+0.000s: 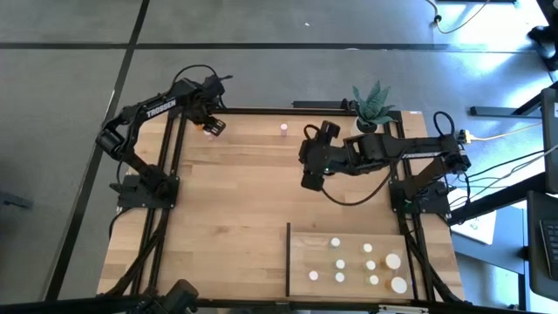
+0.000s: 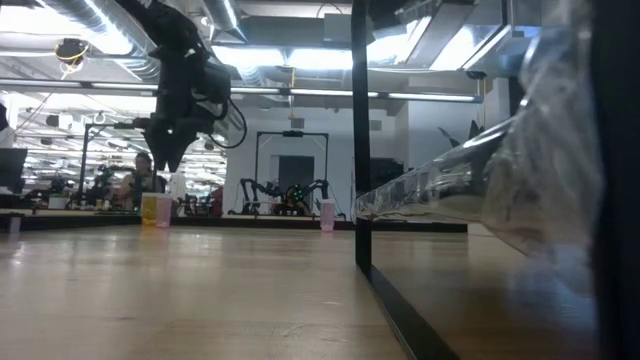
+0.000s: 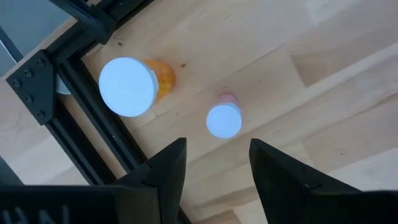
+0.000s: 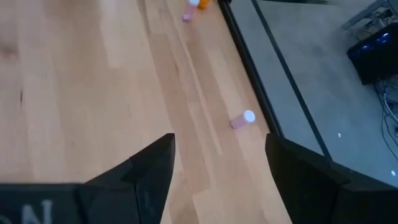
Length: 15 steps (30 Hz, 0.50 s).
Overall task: Pick and place medicine bottles onto shelf by color
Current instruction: Put the left pink pill bottle on the shelf aligned with the other pink pill bottle
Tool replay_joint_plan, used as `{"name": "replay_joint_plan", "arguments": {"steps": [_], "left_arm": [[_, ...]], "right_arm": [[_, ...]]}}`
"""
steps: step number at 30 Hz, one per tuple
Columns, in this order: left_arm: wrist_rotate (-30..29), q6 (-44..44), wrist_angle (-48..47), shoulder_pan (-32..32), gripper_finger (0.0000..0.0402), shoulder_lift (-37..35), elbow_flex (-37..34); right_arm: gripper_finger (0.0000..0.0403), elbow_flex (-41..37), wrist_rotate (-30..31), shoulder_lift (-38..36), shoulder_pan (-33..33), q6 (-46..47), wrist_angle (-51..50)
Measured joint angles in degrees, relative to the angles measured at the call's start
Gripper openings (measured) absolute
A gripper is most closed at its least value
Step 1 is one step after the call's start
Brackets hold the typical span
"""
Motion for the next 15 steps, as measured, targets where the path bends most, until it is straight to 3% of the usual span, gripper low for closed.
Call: {"name": "replay_joint_plan", "arguments": {"steps": [15], "left_arm": [[1.48, -0.02, 0.0, 0.0, 0.0169, -0.02, 0.0]], "right_arm": [[0.0252, -0.02, -0.35, 0.01, -0.47, 0.12, 0.0]]}}
